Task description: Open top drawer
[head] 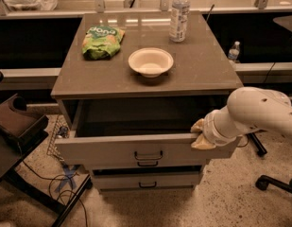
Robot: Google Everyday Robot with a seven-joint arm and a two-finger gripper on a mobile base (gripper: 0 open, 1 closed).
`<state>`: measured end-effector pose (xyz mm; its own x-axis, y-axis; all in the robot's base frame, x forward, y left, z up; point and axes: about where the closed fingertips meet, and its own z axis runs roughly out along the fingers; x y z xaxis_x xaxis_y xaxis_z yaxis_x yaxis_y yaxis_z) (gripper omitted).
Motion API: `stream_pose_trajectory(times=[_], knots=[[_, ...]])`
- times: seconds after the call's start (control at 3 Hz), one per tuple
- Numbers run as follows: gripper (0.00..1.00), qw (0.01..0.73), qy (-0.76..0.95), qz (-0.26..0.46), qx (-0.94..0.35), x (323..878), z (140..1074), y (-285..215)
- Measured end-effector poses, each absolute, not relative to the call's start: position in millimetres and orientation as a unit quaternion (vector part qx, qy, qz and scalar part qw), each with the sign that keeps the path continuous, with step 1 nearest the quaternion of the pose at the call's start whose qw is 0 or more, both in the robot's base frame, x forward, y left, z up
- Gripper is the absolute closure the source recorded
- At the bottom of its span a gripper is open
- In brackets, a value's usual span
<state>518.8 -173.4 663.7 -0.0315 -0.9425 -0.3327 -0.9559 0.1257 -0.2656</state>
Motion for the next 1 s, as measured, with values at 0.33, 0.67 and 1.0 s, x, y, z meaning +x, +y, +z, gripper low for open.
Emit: stream_pose_trajectory(times=[0.33, 0.67, 1.0], knots=[[1.00, 0.218, 0.718, 0.015, -0.661, 518.7, 663.9, -173.5], [1.00, 0.221, 0.718, 0.029, -0.659, 490.2, 669.6, -185.4], [1.00, 0.221, 0.718, 0.029, -0.659, 492.0, 670.5, -185.2]])
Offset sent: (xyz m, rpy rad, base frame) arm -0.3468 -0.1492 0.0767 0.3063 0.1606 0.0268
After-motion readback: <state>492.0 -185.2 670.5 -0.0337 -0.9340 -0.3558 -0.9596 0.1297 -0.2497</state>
